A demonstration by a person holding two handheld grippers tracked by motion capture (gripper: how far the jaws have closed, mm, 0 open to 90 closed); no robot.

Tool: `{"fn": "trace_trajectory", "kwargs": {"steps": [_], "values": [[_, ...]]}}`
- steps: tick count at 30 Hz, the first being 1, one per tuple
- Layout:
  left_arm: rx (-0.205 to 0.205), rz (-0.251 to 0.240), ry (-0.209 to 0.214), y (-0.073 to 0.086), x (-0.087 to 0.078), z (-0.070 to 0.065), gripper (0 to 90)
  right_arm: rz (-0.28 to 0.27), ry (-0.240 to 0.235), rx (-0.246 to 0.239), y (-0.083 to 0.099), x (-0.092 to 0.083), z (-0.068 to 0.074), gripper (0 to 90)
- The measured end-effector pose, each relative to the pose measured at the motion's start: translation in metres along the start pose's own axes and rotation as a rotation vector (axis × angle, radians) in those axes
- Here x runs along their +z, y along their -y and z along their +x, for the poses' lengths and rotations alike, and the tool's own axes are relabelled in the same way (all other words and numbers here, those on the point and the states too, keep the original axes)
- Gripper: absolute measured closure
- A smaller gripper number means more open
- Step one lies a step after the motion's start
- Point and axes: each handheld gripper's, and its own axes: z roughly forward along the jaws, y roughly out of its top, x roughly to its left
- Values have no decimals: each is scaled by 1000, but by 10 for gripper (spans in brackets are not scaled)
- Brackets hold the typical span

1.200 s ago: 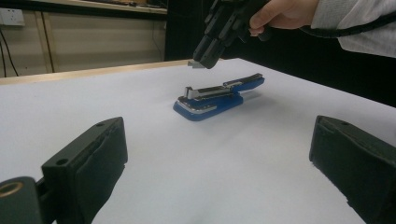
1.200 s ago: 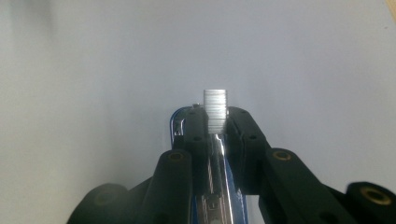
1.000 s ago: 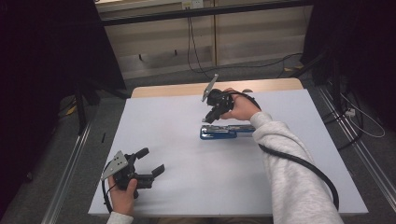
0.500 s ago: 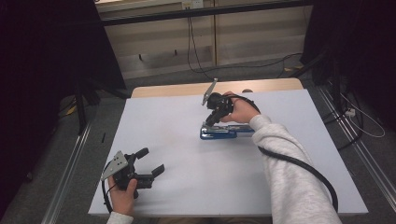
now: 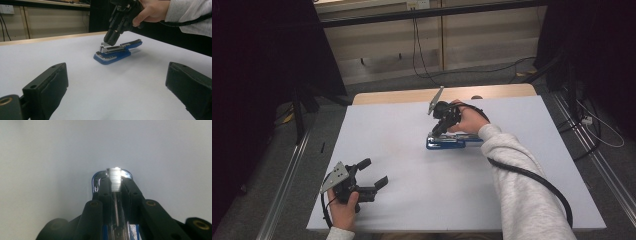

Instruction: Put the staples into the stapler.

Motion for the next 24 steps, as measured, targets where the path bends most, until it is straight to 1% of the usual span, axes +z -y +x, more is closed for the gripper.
{"fn": "trace_trajectory", "kwargs": {"steps": [8, 21, 24], "values": [[-1, 2, 0, 0, 0, 0, 44, 0, -8, -14, 0, 3, 0, 785], [-1, 2, -2, 0, 0, 0, 44, 3, -11, -17, 0, 4, 0, 785], [-3, 4, -2, 0, 0, 0, 44, 11, -8, -15, 0, 4, 0, 785]]}}
